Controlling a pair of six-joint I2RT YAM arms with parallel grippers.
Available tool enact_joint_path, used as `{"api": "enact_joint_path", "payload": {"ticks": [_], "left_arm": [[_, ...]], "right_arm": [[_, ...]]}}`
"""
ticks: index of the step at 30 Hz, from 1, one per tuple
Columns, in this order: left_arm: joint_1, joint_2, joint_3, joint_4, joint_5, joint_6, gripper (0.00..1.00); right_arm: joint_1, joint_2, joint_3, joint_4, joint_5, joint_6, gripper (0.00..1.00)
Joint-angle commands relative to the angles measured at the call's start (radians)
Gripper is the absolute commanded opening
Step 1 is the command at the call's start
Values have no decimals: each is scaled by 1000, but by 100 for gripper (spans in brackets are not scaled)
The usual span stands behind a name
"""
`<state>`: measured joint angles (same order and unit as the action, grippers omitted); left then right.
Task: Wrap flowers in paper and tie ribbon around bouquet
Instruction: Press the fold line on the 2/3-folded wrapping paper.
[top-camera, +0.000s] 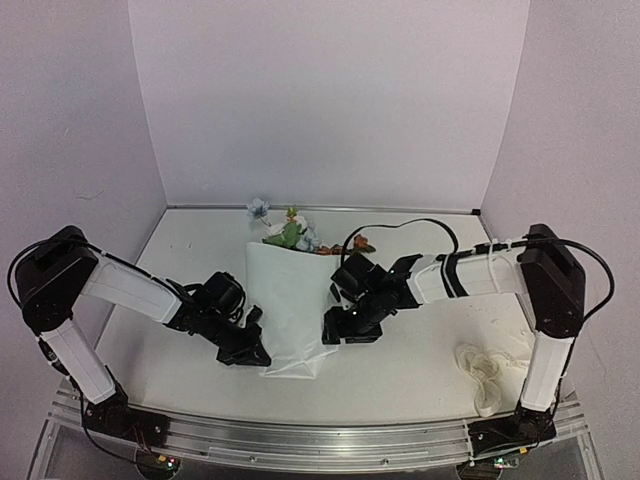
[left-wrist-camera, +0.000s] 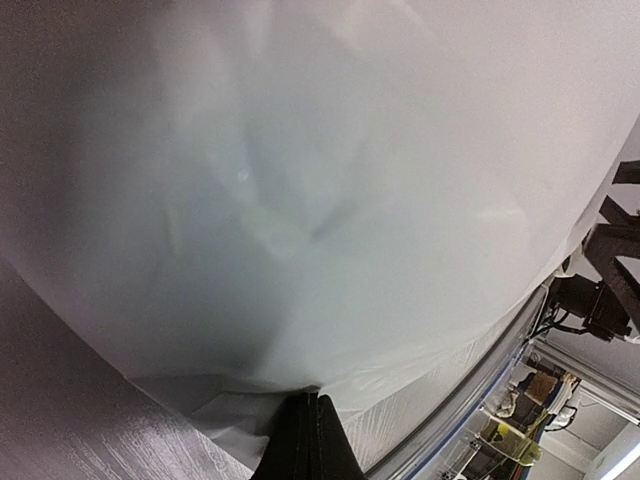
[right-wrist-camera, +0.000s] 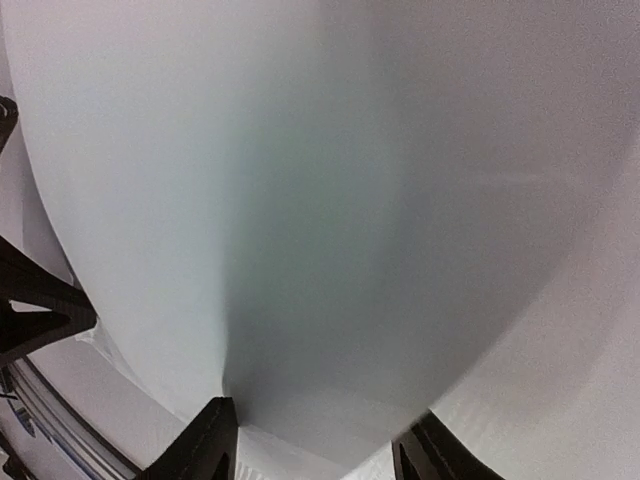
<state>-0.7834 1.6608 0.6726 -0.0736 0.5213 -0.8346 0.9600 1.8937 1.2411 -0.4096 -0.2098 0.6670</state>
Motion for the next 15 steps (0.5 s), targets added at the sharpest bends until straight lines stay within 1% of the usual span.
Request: {"api": "enact_joint_path", "payload": {"ticks": [1,3,4,5,7,9,11,13,15], "left_arm": [[0,22,-34,-27,-60,-24,0],[1,19,-36,-26,-61,-27,0],[0,18,-37,-23,-61,-29,0],[1,16,-39,-18,-58,-31,0],[1,14,-41,-14,-54,-35,0],[1,11,-39,-14,-52,-36,0],[1,8,-38,-17,-54,-36,0],[1,0,-38,-20,-55,-37,0],[1,-6,-38,-22,-56,-38,0]], "right_arm": [[41,-180,36,-209,126,-54,60],[77,-186,83,-276,155,-79,59],[88,-179,102,-277,139,-84,58],[96,-161,115,-264,117,-87,56],[110,-95,160,-246,65,-94,46],[118,-37,188,-203,20,-94,38],[128,15,200,-141,-18,-82,33],[130,66,214,-96,-43,-64,29],[131,106,216,-38,-59,-53,28]]}}
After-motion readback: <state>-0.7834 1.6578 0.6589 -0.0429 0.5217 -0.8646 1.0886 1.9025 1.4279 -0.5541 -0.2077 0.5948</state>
